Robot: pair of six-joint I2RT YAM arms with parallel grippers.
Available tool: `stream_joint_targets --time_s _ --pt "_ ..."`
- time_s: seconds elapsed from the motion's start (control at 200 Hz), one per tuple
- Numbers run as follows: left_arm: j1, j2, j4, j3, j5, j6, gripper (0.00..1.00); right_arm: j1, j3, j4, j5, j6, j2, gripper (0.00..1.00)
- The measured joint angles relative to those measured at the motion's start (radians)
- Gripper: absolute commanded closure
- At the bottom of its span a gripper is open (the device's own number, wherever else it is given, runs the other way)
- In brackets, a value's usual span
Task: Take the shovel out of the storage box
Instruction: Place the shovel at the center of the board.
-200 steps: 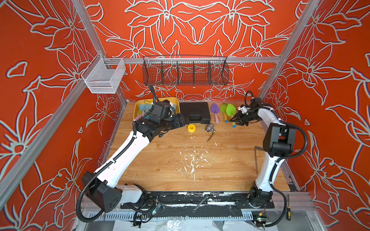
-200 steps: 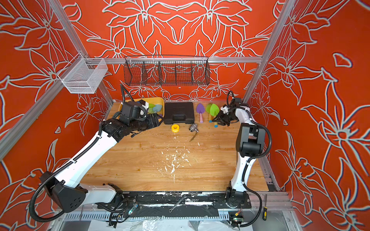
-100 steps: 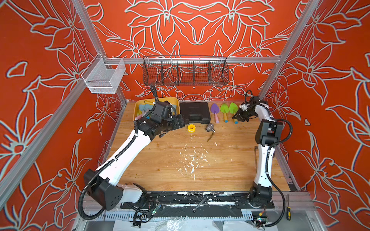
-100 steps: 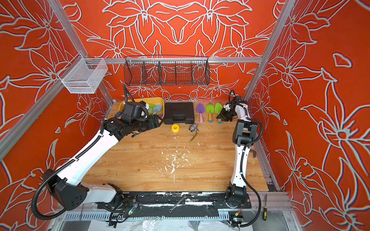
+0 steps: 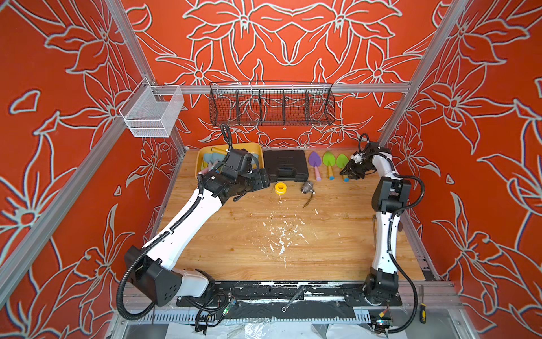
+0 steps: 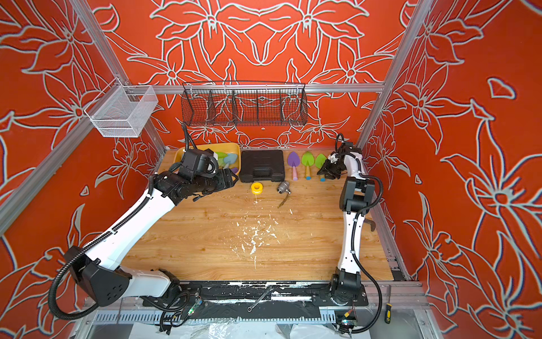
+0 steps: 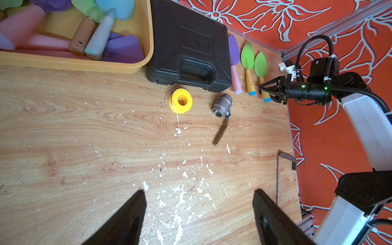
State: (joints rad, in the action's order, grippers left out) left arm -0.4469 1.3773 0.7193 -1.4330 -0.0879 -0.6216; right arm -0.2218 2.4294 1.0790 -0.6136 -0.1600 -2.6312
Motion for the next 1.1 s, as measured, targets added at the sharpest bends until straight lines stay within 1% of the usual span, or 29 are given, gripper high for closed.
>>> stream_joint_targets --time_s 0.075,0.28,0.5,0.61,0.686,0.756,1.101 --pt "0.0 0.006 0.001 -0.003 0.0 0.0 0.2 0.0 0.011 0.009 0.017 0.0 0.0 0.51" --pt "0.0 0.01 0.001 -0.003 0.0 0.0 0.21 0.0 0.02 0.024 0.062 0.008 0.002 0.51" --pt "0.0 0.01 0.001 -0.003 0.005 0.0 0.21 0.005 0.014 0.044 0.129 0.029 0.012 0.6" --pt "0.0 0.01 0.0 -0.003 0.005 0.0 0.21 0.016 0.014 0.058 0.184 0.04 0.018 0.62" --pt "0.0 0.01 0.0 -0.003 0.005 0.0 0.21 0.025 0.014 0.062 0.221 0.049 0.021 0.65" --pt "0.0 0.01 -0.003 -0.002 0.005 0.0 0.22 0.035 0.014 0.063 0.251 0.055 0.023 0.71" --pt "0.0 0.01 -0.007 0.003 0.006 0.0 0.22 0.079 0.033 0.069 0.336 0.065 0.019 0.82"
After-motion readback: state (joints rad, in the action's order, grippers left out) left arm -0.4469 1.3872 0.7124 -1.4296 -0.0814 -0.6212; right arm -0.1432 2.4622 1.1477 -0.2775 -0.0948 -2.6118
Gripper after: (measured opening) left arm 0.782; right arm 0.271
